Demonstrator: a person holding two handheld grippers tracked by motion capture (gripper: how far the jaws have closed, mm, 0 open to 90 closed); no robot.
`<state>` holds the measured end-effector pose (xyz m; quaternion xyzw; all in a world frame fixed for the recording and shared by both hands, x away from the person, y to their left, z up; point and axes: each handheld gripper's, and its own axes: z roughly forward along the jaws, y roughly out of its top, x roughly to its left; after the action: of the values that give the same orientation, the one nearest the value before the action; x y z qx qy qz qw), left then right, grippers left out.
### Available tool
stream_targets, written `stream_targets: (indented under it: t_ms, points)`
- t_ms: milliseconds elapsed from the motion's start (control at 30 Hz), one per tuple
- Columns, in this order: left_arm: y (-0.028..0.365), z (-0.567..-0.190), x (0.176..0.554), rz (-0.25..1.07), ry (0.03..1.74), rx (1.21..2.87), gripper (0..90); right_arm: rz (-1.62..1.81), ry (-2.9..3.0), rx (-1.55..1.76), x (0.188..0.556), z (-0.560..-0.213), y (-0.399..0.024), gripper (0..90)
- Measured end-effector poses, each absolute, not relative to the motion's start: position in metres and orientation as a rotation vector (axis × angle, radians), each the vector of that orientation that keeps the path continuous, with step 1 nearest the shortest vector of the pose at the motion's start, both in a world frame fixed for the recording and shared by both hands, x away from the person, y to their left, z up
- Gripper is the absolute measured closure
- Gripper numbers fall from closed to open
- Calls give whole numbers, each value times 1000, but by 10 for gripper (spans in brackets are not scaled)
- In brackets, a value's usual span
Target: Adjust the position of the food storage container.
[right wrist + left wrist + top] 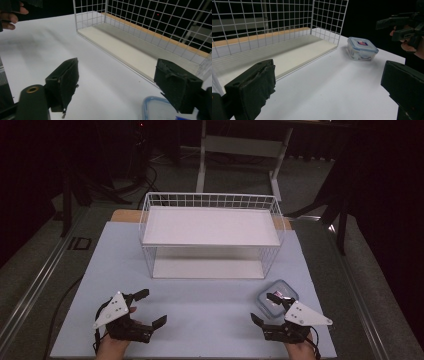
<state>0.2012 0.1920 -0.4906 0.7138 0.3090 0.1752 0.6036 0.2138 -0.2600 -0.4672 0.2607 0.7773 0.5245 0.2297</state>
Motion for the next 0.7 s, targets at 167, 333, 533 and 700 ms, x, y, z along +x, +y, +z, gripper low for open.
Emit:
stream_targets:
  t_ms: [167, 333, 533, 700]
  points:
    - [192, -490, 201, 409, 720, 1641, 4, 1467, 2165, 717, 211, -465, -254, 186]
    - [189, -490, 201, 410, 707, 1650, 4, 1482, 2173, 673, 202, -458, -244, 174]
    - [188, -491, 201, 397, 713, 1649, 4, 1484, 2165, 605, 202, -438, -236, 174]
    - [186, -489, 198, 397, 695, 1653, 4, 1517, 2164, 652, 214, -429, -237, 143]
